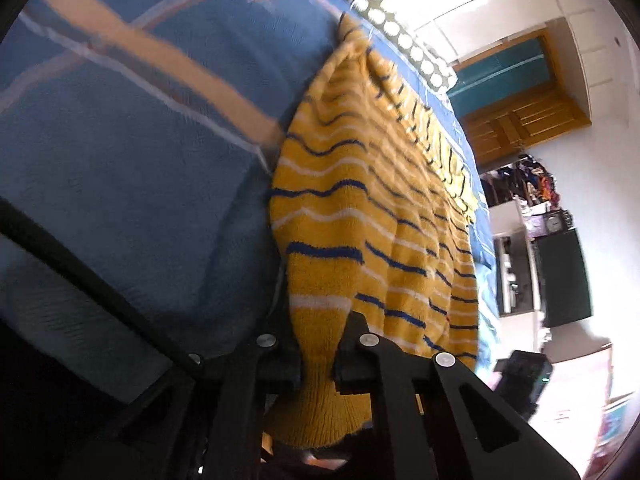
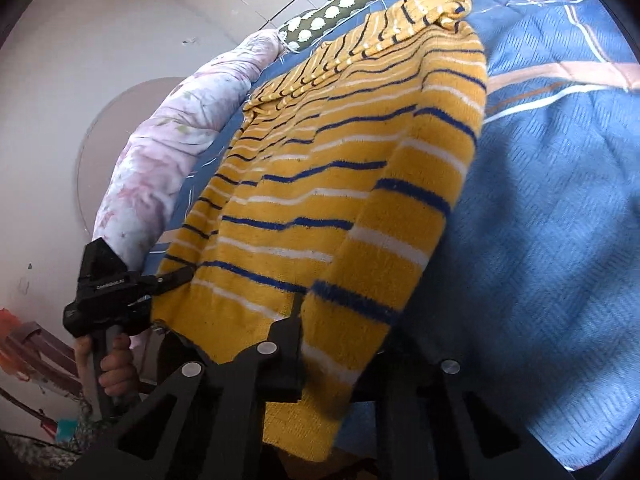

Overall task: Fold small clothes
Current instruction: 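Fold the held hem up toward the collar with both tools and release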

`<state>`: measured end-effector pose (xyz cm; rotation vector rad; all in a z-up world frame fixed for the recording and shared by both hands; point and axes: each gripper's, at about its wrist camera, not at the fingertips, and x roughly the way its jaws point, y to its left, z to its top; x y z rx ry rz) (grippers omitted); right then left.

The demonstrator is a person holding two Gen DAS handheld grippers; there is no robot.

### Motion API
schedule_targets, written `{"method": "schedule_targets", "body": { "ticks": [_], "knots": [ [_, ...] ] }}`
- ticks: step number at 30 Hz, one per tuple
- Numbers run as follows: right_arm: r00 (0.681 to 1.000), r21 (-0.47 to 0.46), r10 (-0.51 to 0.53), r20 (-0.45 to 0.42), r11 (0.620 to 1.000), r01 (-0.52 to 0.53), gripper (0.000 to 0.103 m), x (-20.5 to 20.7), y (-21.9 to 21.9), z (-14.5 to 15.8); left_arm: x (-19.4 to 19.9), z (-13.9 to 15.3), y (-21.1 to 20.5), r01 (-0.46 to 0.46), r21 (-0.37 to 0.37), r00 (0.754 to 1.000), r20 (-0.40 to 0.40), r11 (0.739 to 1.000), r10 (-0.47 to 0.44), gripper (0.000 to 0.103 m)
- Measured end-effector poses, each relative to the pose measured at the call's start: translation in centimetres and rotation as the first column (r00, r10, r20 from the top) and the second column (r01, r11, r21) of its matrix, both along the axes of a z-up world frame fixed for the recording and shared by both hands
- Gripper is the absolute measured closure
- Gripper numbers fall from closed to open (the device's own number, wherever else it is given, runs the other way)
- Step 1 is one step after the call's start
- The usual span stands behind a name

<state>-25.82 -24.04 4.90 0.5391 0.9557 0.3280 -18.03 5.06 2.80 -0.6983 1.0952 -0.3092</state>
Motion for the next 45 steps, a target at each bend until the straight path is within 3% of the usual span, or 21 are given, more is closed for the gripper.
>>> {"method": "schedule_targets", "body": {
  "ticks": [4,8,12,17,24,32,35,40,43,45],
  "knots": [
    [0.997,0.012,0.048,0.061,0.999,-0.049,0.094,-3.3,-0.2,2.8,-2.5,2.9,0.2,0.011,0.032,0.996,0.088,0.999,-0.013,0.094],
    [0.997,0.033,0.032,0.07,0.999,-0.034,0.094,-6.2,-1.0,3.1,-4.2,2.7,-0.7,0.039,0.067,0.995,0.092,0.997,-0.045,0.094],
    [0.999,0.016,0.039,0.029,0.999,-0.04,0.094,-5.7,-1.0,2.1,-3.1,2.4,-0.5,0.042,0.078,0.997,0.067,0.996,-0.047,0.094],
    [0.991,-0.096,0.096,0.089,0.992,-0.088,0.094,-4.1,-0.2,4.7,-1.1,4.9,-0.7,0.061,0.119,0.989,0.13,0.991,-0.077,0.094],
    [0.974,-0.221,0.066,0.218,0.975,-0.017,0.094,2.6,-0.9,9.8,7.2,9.8,-3.4,0.051,0.2,0.971,0.221,0.979,-0.096,0.094],
    [0.968,-0.34,0.036,0.25,0.939,0.053,0.094,14.7,-1.4,14.2,20.4,12.5,-6.3,-0.004,0.27,0.981,0.188,0.963,-0.049,0.094],
    [0.976,-0.367,0.003,0.22,0.927,0.08,0.094,19.5,-2.1,13.5,25.3,12.0,-8.1,0.008,0.351,0.985,0.157,0.936,-0.067,0.094],
    [0.991,-0.327,-0.054,0.119,0.941,0.091,0.091,25.8,-4.2,10.5,30.7,9.4,-10.2,0.097,0.428,0.987,0.071,0.899,-0.141,0.088],
    [0.993,-0.259,-0.114,0.032,0.959,0.119,0.082,29.1,-6.5,8.0,32.1,8.9,-9.5,0.101,0.368,0.985,0.094,0.924,-0.145,0.077],
    [0.987,-0.216,-0.158,-0.013,0.965,0.152,0.077,30.7,-8.1,6.2,32.3,9.2,-8.4,0.065,0.307,0.985,0.131,0.949,-0.11,0.058]
  ]
}}
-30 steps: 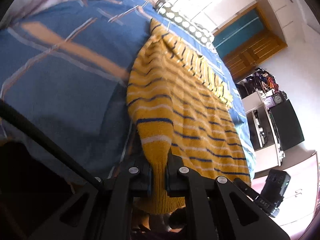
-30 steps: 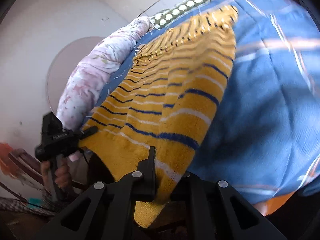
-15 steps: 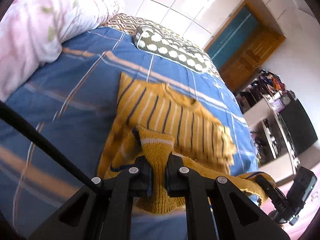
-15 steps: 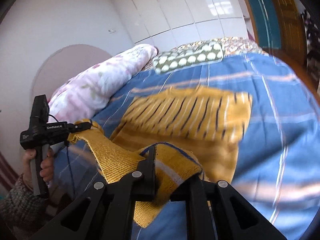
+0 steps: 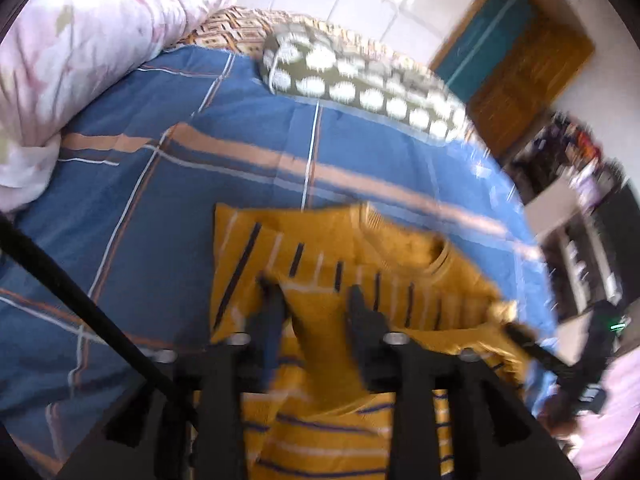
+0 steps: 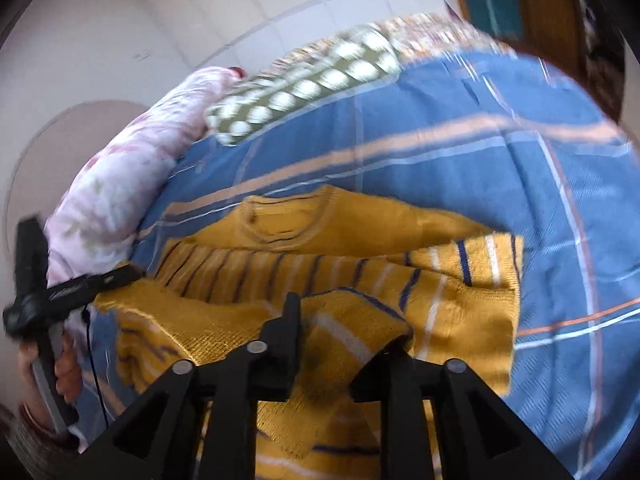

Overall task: Fold small clothes
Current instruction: 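Fold the held hem up toward the collar with both tools and release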

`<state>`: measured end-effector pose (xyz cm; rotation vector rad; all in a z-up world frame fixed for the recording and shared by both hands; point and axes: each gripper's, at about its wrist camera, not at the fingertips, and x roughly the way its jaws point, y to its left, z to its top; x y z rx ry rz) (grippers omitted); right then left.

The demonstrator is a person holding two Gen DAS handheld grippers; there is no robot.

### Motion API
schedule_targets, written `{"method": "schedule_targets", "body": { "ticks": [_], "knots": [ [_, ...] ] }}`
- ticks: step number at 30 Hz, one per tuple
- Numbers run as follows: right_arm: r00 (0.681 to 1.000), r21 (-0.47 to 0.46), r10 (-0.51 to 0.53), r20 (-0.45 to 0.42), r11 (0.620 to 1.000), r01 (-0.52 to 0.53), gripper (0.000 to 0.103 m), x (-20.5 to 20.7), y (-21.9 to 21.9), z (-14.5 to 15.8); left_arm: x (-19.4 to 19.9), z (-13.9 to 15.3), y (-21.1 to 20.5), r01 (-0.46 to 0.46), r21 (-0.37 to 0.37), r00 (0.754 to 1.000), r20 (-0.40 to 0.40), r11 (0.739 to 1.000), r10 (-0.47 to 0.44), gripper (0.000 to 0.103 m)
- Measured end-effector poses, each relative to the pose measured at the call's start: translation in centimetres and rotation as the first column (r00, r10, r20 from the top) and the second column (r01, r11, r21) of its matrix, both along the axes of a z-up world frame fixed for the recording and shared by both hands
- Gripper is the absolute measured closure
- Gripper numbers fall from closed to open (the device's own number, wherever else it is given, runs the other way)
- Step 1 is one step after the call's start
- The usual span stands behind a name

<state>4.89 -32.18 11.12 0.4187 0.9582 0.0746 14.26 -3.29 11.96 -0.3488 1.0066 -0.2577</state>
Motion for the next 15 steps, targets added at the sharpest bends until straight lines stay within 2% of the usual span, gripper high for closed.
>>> {"method": "schedule_targets", "body": {
  "ticks": [1,2,4,5,7,9,10,11,13,15],
  "knots": [
    [1.0,0.02,-0.019,-0.012,1.0,0.02,0.074,0.7,-0.6,-0.7,0.0,0.3,0.8,-0.03,-0.034,0.999,0.015,0.999,0.031,0.046],
    [0.999,0.041,-0.033,-0.019,0.999,0.033,0.074,1.3,-1.1,-1.3,0.1,0.4,1.5,-0.058,-0.068,0.998,0.021,0.996,0.059,0.04],
    [0.998,0.072,-0.054,-0.02,0.996,0.055,0.073,2.0,-1.6,-1.8,-0.1,0.4,3.3,-0.109,-0.156,0.994,0.005,0.982,0.111,0.039],
    [0.997,0.099,-0.073,-0.017,0.992,0.075,0.072,2.5,-1.9,-1.9,-0.2,0.2,3.8,-0.119,-0.174,0.993,-0.008,0.978,0.12,0.039],
    [0.994,0.146,-0.107,-0.011,0.983,0.107,0.067,2.9,-2.3,-2.0,-1.1,0.1,4.3,-0.121,-0.173,0.993,-0.016,0.977,0.12,0.039],
    [0.991,0.206,-0.133,-0.013,0.969,0.133,0.059,3.2,-2.7,-1.9,-2.8,0.0,4.0,-0.096,-0.139,0.995,-0.007,0.986,0.096,0.039],
    [0.989,0.243,-0.147,-0.017,0.959,0.146,0.052,3.3,-2.9,-1.9,-3.5,-0.1,3.9,-0.084,-0.136,0.996,-0.005,0.987,0.084,0.039],
    [0.987,0.284,-0.162,-0.02,0.945,0.161,0.049,3.4,-3.2,-1.8,-4.6,-0.4,3.8,-0.071,-0.137,0.997,-0.008,0.988,0.07,0.039],
    [0.979,0.334,-0.205,-0.01,0.922,0.196,0.048,3.1,-3.8,-1.2,-7.1,-1.2,3.3,-0.051,-0.146,0.999,-0.02,0.988,0.048,0.039],
    [0.973,0.346,-0.232,0.009,0.914,0.214,0.045,2.6,-4.3,-0.1,-9.5,-2.2,2.8,-0.039,-0.155,0.999,-0.027,0.987,0.035,0.038]
  ]
}}
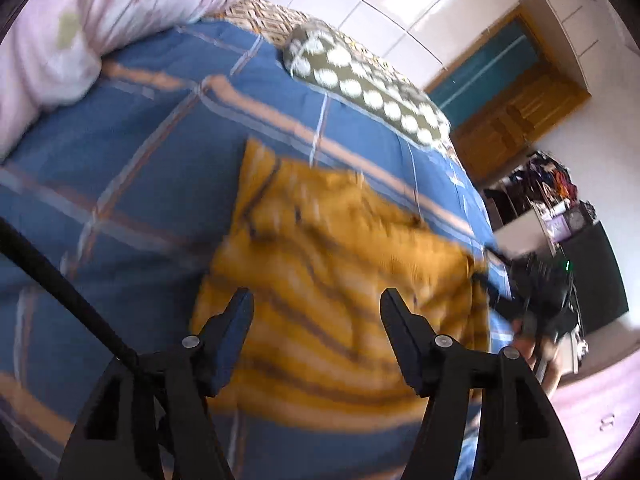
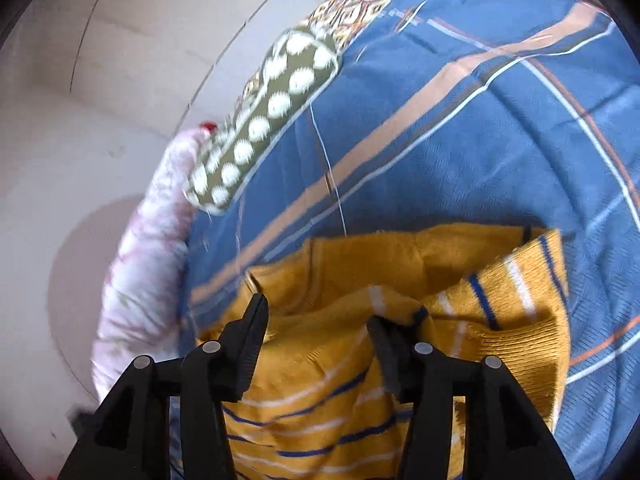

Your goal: Fold small clothes

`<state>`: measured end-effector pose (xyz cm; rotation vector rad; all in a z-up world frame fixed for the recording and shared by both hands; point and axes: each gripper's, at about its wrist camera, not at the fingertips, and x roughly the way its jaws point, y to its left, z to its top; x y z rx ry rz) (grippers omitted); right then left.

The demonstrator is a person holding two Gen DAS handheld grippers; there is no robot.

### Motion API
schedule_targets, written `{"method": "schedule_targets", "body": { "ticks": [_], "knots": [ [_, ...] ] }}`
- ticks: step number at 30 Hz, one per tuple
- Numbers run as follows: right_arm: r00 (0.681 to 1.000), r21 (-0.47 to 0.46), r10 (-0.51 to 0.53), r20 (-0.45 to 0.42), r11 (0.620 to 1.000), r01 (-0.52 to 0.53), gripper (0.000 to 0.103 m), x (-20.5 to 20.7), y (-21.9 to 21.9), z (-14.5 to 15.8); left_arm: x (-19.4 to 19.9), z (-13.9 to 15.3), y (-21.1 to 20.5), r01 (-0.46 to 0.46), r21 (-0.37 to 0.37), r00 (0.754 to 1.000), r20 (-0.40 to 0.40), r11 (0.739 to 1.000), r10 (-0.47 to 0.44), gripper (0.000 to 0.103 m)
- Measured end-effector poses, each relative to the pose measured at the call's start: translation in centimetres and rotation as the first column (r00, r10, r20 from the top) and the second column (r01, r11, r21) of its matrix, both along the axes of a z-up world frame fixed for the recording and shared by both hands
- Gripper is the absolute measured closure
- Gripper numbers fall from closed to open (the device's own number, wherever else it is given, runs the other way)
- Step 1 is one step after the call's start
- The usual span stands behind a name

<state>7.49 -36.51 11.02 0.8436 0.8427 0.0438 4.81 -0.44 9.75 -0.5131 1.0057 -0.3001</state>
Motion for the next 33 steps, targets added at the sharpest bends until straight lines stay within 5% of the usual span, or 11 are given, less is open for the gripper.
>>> {"method": "schedule_targets", "body": {
  "ticks": [5,12,13,15,16,17,18,20,23,29,33],
  "knots": [
    [0.998,-0.109,-0.043,0.036,0.993,0.047,0.034,-3.2,-1.5,3.8,-6.1,-2.0,-1.7,-0.001,0.113,0.998,0.058,0.994,-0.005,0.038],
    [0.986,-0.326,0.139,-0.091,0.931,-0.161,0.034,-12.1,1.1,3.0,-11.0,-4.6,-3.0,-0.04,0.347,0.982,0.186,0.937,-0.027,0.036],
    [0.982,-0.34,0.155,-0.112,0.922,-0.184,0.035,-13.0,1.7,2.2,-11.2,-5.1,-3.0,-0.033,0.346,0.984,0.177,0.938,-0.03,0.036],
    [0.968,-0.361,0.2,-0.153,0.9,-0.244,0.056,-14.8,3.0,0.2,-11.4,-6.1,-2.6,-0.022,0.326,0.988,0.154,0.945,-0.03,0.036],
    [0.961,-0.373,0.222,-0.167,0.888,-0.27,0.092,-15.3,3.3,-0.6,-11.6,-6.6,-2.5,-0.022,0.32,0.99,0.142,0.947,-0.025,0.036],
    [0.962,-0.418,0.202,-0.182,0.87,-0.262,0.098,-15.7,3.1,-1.4,-11.7,-6.7,-2.3,-0.023,0.319,0.99,0.138,0.947,-0.023,0.036],
    [0.968,-0.456,0.15,-0.199,0.861,-0.227,0.098,-15.7,2.1,-2.0,-11.8,-6.6,-2.1,-0.024,0.317,0.99,0.142,0.948,-0.023,0.036],
    [0.979,-0.409,0.01,-0.204,0.907,-0.095,0.096,-15.8,-1.7,-3.1,-12.4,-5.9,-1.6,-0.038,0.314,0.985,0.173,0.949,-0.018,0.036],
    [0.974,-0.462,-0.127,-0.186,0.887,0.027,0.087,-16.5,-3.4,-1.4,-13.6,-5.1,-0.8,-0.068,0.325,0.972,0.235,0.943,-0.011,0.033],
    [0.999,-0.496,-0.012,-0.049,0.868,-0.014,0.087,-13.1,1.7,4.5,-13.2,-5.1,0.1,-0.05,0.314,0.971,0.237,0.948,-0.027,0.033],
    [0.992,-0.51,0.105,-0.072,0.85,-0.127,0.088,-7.4,6.4,3.9,-13.3,-4.5,0.8,-0.054,0.278,0.967,0.252,0.959,-0.019,0.032]
  ]
}}
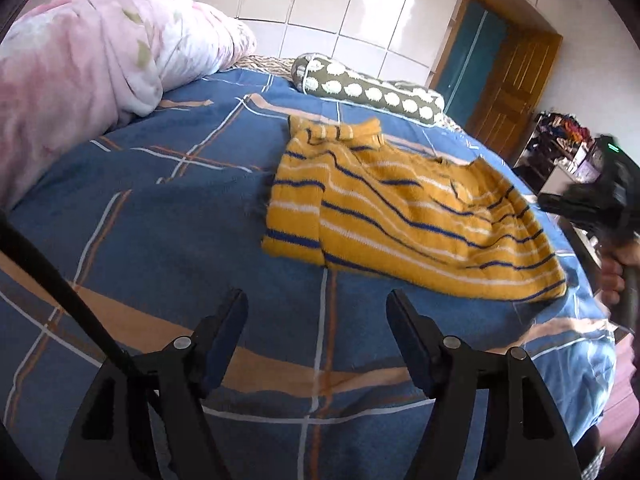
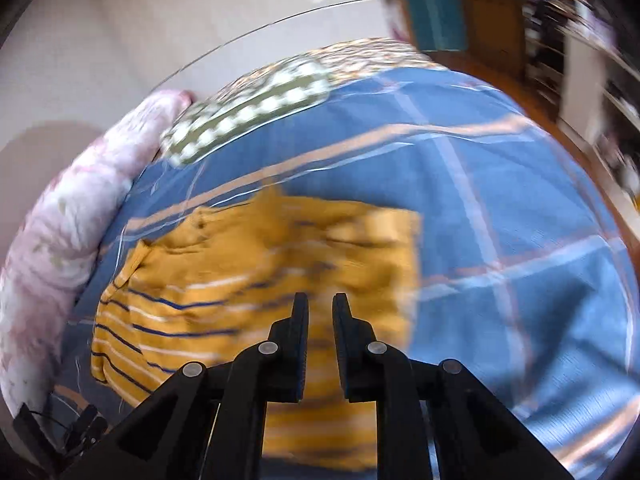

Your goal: Fold small clothes

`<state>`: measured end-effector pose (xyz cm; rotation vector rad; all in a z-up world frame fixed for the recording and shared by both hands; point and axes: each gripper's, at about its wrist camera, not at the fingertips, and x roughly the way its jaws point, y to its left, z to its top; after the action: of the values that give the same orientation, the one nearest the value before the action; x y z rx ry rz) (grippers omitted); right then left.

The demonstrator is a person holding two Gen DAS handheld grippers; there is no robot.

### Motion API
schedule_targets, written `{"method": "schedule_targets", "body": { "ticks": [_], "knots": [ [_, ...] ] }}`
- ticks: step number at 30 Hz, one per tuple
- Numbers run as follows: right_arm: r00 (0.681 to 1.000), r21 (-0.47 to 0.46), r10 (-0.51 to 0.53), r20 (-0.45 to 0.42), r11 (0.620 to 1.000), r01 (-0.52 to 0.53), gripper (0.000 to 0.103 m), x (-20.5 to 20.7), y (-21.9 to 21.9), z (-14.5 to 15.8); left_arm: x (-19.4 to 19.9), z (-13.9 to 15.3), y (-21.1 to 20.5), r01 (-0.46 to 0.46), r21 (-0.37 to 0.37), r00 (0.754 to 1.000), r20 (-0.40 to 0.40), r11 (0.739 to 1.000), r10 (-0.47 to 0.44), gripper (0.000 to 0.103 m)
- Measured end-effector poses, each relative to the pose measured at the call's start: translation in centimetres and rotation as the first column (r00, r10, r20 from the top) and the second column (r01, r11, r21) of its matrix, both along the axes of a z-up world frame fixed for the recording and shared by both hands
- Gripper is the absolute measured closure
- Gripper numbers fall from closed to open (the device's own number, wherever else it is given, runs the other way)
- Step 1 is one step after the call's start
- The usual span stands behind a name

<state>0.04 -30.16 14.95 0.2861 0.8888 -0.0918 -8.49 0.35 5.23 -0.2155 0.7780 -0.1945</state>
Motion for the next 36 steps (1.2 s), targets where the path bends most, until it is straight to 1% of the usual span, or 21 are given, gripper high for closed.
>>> {"method": "schedule_targets", "body": {
  "ticks": [2,4,6,7,8,9,10,11,12,13,14,16,17,19,20,24,26,28,33,35,36],
  "knots": [
    [0.999,0.013,0.036,-0.029,0.999,-0.035,0.088,3.7,1.2,-1.2,0.3,-0.1,0.5,-0.006,0.004,1.0,-0.004,1.0,0.006,0.031],
    [0.997,-0.028,-0.001,-0.072,1.0,-0.001,0.087,6.4,0.6,-2.8,0.8,-0.5,1.1,-0.014,-0.016,0.999,-0.031,1.0,0.013,0.031],
    [0.981,-0.098,-0.116,-0.155,0.99,0.102,0.086,9.0,-1.8,-4.8,1.3,-1.0,1.6,-0.01,-0.065,0.997,-0.071,0.998,0.005,0.031],
    [0.963,-0.128,-0.18,-0.201,0.979,0.156,0.088,9.6,-3.1,-5.9,1.6,-1.3,1.9,-0.007,-0.096,0.996,-0.091,0.995,-0.002,0.031],
    [0.942,-0.157,-0.25,-0.223,0.963,0.219,0.092,9.9,-4.3,-6.5,1.7,-1.4,2.1,-0.007,-0.115,0.995,-0.103,0.993,-0.005,0.031],
    [0.939,-0.175,-0.283,-0.195,0.952,0.251,0.09,9.7,-4.7,-6.1,1.9,-1.5,2.4,-0.01,-0.136,0.994,-0.11,0.991,-0.005,0.031],
    [0.932,-0.224,-0.329,-0.153,0.93,0.292,0.083,9.2,-4.5,-5.3,2.0,-1.5,2.8,-0.016,-0.164,0.993,-0.114,0.986,-0.002,0.031],
    [0.934,-0.238,-0.344,-0.096,0.919,0.314,0.081,8.4,-3.8,-4.1,2.0,-1.6,3.1,-0.024,-0.183,0.993,-0.118,0.983,0.003,0.031],
    [0.947,-0.2,-0.316,-0.063,0.933,0.298,0.081,7.9,-3.2,-3.4,2.1,-1.5,3.4,-0.036,-0.202,0.993,-0.122,0.979,0.011,0.031],
    [0.967,-0.137,-0.251,-0.043,0.96,0.243,0.081,7.5,-1.9,-2.6,2.0,-1.4,3.8,-0.055,-0.216,0.992,-0.122,0.975,0.029,0.031],
    [0.983,-0.102,-0.18,-0.044,0.979,0.174,0.081,7.5,-0.2,-2.1,2.0,-1.3,4.1,-0.07,-0.216,0.992,-0.119,0.974,0.045,0.031],
    [0.998,-0.073,-0.048,-0.051,0.996,0.044,0.081,7.7,3.3,-1.5,1.5,-0.8,4.4,-0.101,-0.188,0.99,-0.112,0.977,0.081,0.031],
    [0.998,-0.048,0.033,-0.061,0.998,-0.036,0.081,7.8,5.3,-1.4,1.3,-0.5,4.6,-0.112,-0.17,0.99,-0.101,0.979,0.096,0.031],
    [0.981,-0.016,0.172,-0.088,0.985,-0.174,0.081,8.2,9.5,-1.7,0.6,0.1,4.9,-0.138,-0.127,0.989,-0.07,0.982,0.129,0.031],
    [0.967,-0.014,0.235,-0.103,0.971,-0.237,0.081,8.5,11.9,-2.0,0.3,0.4,5.2,-0.154,-0.102,0.987,-0.053,0.983,0.149,0.03],
    [0.922,-0.04,0.354,-0.157,0.93,-0.365,0.081,10.0,18.3,-4.2,-0.6,1.3,6.3,-0.22,-0.009,0.975,0.012,0.976,0.22,0.026],
    [0.903,-0.084,0.387,-0.188,0.909,-0.408,0.081,11.5,21.4,-5.6,-0.8,1.4,7.1,-0.228,0.0,0.974,0.02,0.974,0.228,0.026],
    [0.901,-0.143,0.376,-0.215,0.901,-0.41,0.081,12.8,22.8,-6.7,-0.9,1.2,8.1,-0.231,-0.019,0.973,0.009,0.973,0.231,0.026],
    [0.924,-0.191,0.297,-0.241,0.919,-0.346,0.081,18.4,25.3,-8.2,-0.9,0.3,10.8,-0.251,-0.059,0.968,-0.033,0.966,0.25,0.026],
    [0.929,-0.203,0.276,-0.245,0.923,-0.327,0.081,19.5,26.0,-8.1,-0.7,0.1,11.4,-0.263,-0.071,0.964,-0.051,0.962,0.26,0.026],
    [0.936,-0.204,0.273,-0.222,0.926,-0.318,0.081,19.4,26.1,-7.6,-0.6,0.0,12.0,-0.27,-0.083,0.962,-0.065,0.959,0.265,0.026]
  ]
}}
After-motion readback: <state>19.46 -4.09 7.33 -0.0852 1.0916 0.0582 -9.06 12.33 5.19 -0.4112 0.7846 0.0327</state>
